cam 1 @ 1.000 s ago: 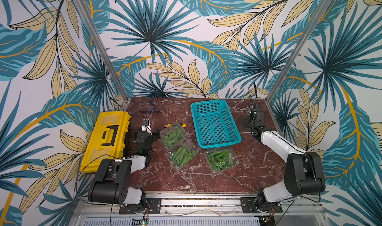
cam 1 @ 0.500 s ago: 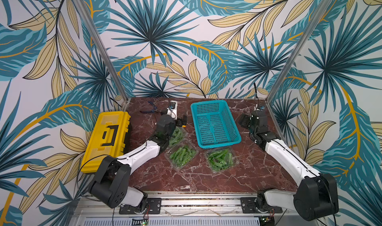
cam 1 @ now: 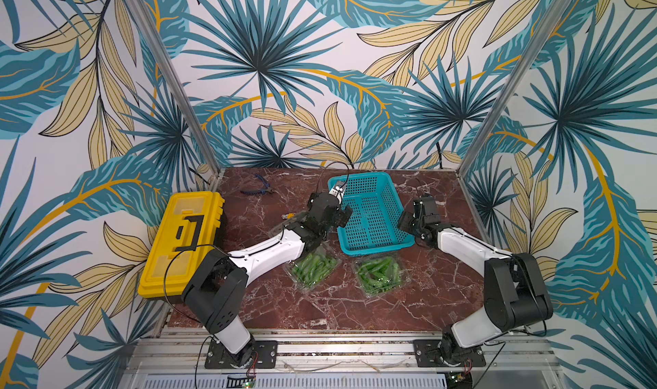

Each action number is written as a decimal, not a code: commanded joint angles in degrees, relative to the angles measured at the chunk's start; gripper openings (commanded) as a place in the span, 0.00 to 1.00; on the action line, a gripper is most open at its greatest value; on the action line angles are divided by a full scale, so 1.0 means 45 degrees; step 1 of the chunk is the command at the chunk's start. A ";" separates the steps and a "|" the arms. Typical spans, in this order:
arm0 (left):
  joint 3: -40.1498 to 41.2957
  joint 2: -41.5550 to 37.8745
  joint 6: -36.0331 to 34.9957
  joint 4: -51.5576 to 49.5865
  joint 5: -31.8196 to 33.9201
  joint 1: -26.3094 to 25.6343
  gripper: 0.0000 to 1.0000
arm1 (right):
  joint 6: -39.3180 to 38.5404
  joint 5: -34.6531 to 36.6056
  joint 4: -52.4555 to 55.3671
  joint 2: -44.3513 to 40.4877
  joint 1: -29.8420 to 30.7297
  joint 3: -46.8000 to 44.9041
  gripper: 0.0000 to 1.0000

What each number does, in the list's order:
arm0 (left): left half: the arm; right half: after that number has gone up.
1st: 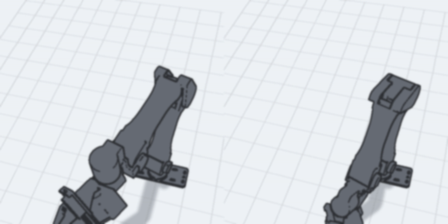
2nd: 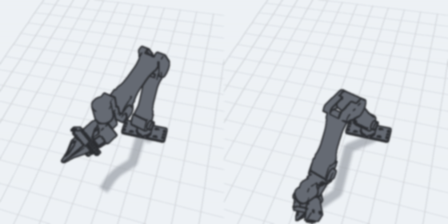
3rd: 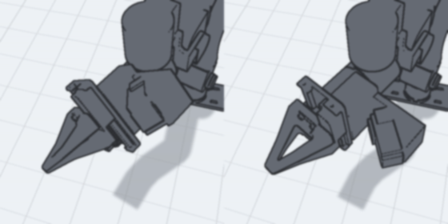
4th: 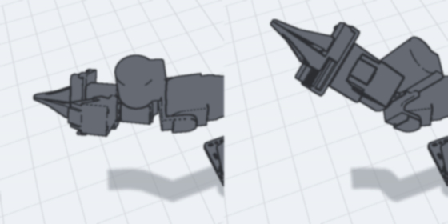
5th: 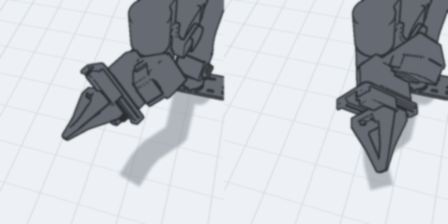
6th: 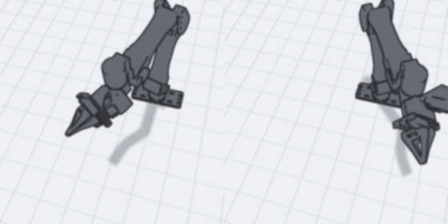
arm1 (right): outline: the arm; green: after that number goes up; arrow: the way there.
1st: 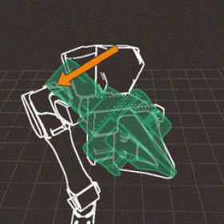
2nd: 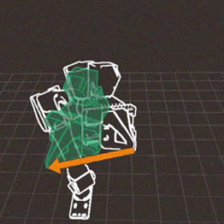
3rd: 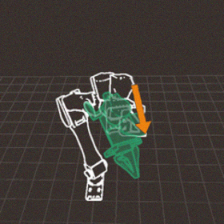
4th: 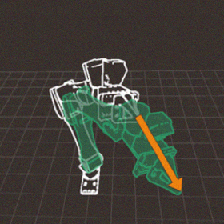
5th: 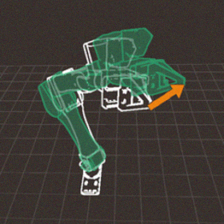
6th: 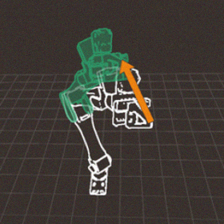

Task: Take small green peppers out of containers
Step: Move the basket to the center of the board.

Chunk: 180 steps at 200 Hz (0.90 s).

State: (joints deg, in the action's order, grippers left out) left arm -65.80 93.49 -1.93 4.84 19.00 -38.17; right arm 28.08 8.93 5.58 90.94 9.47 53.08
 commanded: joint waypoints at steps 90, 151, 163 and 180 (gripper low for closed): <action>-0.2487 0.1428 0.4329 -0.2258 -0.8054 0.1094 1.00 | 0.2201 0.4556 0.2024 0.1379 -0.0339 0.2401 0.40; -0.2762 0.1725 0.1458 -0.3746 -1.0188 -0.0228 0.99 | 0.0528 0.3677 0.0610 -0.1846 -0.0426 0.0886 0.67; -0.3075 0.1958 0.1008 -0.4379 -1.0442 -0.0435 1.00 | 0.0742 0.3473 0.0850 -0.2726 -0.0407 0.0353 0.67; -0.3735 0.2457 0.0406 -0.5565 -1.0610 -0.0679 0.99 | 0.1159 0.3008 0.1203 -0.3820 -0.0263 -0.0504 0.67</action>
State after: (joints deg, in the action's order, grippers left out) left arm -76.77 101.73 6.44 -12.12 -24.99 -40.10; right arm 32.18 24.82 9.47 79.33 7.57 55.88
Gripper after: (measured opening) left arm 0.995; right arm 0.667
